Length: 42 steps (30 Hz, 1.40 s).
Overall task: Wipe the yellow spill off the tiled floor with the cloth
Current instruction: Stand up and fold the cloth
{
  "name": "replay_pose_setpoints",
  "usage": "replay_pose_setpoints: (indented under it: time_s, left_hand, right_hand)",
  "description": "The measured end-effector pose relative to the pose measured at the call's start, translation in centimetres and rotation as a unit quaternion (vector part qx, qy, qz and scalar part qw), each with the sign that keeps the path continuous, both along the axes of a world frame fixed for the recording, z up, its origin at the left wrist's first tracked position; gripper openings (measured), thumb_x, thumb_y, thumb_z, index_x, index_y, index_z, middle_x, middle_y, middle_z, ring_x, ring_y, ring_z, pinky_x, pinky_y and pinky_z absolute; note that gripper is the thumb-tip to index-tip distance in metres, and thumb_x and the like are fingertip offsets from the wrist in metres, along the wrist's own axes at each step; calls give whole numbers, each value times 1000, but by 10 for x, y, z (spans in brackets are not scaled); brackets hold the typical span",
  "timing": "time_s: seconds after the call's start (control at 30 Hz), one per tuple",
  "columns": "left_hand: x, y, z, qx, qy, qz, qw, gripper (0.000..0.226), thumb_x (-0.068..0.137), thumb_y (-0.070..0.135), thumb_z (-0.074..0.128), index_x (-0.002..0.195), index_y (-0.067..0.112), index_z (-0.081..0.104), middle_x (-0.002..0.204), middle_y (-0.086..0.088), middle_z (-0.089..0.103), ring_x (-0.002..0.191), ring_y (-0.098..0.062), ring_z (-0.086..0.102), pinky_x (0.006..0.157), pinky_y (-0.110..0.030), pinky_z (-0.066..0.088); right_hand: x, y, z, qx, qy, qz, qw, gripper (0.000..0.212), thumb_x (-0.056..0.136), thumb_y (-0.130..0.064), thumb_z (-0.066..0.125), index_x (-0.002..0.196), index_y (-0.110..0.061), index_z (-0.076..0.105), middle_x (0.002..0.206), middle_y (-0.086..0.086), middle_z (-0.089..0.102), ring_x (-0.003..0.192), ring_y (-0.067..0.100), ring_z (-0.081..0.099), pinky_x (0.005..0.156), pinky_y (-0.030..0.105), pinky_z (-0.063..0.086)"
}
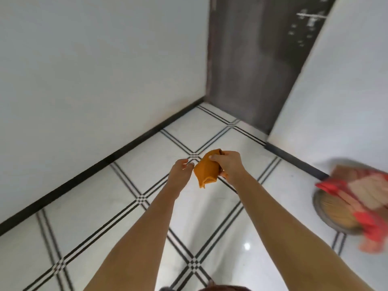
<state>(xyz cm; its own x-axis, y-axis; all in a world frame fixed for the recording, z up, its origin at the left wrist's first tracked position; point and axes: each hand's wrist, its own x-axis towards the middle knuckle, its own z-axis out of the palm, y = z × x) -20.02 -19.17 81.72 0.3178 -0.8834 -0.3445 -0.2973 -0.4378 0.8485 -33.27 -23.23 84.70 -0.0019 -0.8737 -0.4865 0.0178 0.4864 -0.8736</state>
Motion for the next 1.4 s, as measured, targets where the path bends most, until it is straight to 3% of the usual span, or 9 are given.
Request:
replay_pose_setpoints:
  time_s: [0.17,0.3,0.5,0.63,0.73,0.87,1.0,1.13,1.4]
  left_hand:
    - [-117,-77,-6,1,25,-136,990,43,94,31,48,133,15,45,135,-6,48,118,-19,46,92,-27,36]
    - [-235,-140,-17,17,31,-255,966,42,94,31,47,133,15,44,135,-6,48,121,-21,46,92,-28,36]
    - [-387,-212,-33,45,50,-375,925,42,97,30,44,136,16,40,140,-6,43,125,-23,42,92,-29,36]
    - [-480,-261,-35,66,55,-432,898,41,97,30,43,136,17,40,140,-6,42,126,-23,41,92,-30,35]
    - [-550,-288,-36,76,53,-475,875,37,97,29,43,130,13,46,120,0,49,110,-18,47,89,-29,37]
    - [-648,-317,-67,91,18,-527,845,32,95,28,42,122,13,52,109,-3,58,94,-18,55,76,-27,47]
    - [-737,-346,-119,131,-7,-530,838,38,95,33,44,130,18,45,124,-5,54,106,-21,51,95,-37,44]
    - [-814,-376,-174,175,-8,-487,856,39,97,29,42,133,13,43,126,-6,51,97,-16,43,83,-29,39]
    - [-910,-413,-347,286,32,-331,899,24,93,33,49,115,24,50,108,2,53,108,-21,52,99,-43,42]
  right_hand:
    - [-124,-39,-5,11,-12,-135,991,42,81,-1,68,120,-1,52,107,12,54,94,28,53,76,40,52]
    - [-237,-69,-16,16,-10,-272,962,44,80,-3,71,120,-3,52,114,11,56,103,31,55,85,46,53]
    - [-374,-112,-22,12,-6,-395,918,32,83,-2,68,111,-4,53,106,13,55,96,29,55,77,40,53]
    - [-460,-142,-23,25,-9,-451,892,15,82,-1,66,91,-4,54,104,18,60,85,25,58,81,42,54]
    - [-521,-161,-33,37,-10,-488,872,13,82,-1,67,89,-5,56,94,14,62,76,21,58,72,39,54]
    - [-609,-182,-70,69,-32,-528,846,17,80,-4,69,80,-16,56,95,10,62,96,29,60,89,47,52]
    - [-694,-211,-131,98,-58,-549,828,17,84,-3,66,80,-16,57,91,9,62,87,25,61,87,47,53]
    - [-769,-249,-202,118,-61,-563,816,10,86,-6,63,92,-13,60,97,7,63,99,29,62,90,48,52]
    - [-871,-282,-372,171,-177,-577,779,36,90,-7,59,124,-8,48,112,5,55,103,25,55,93,46,49]
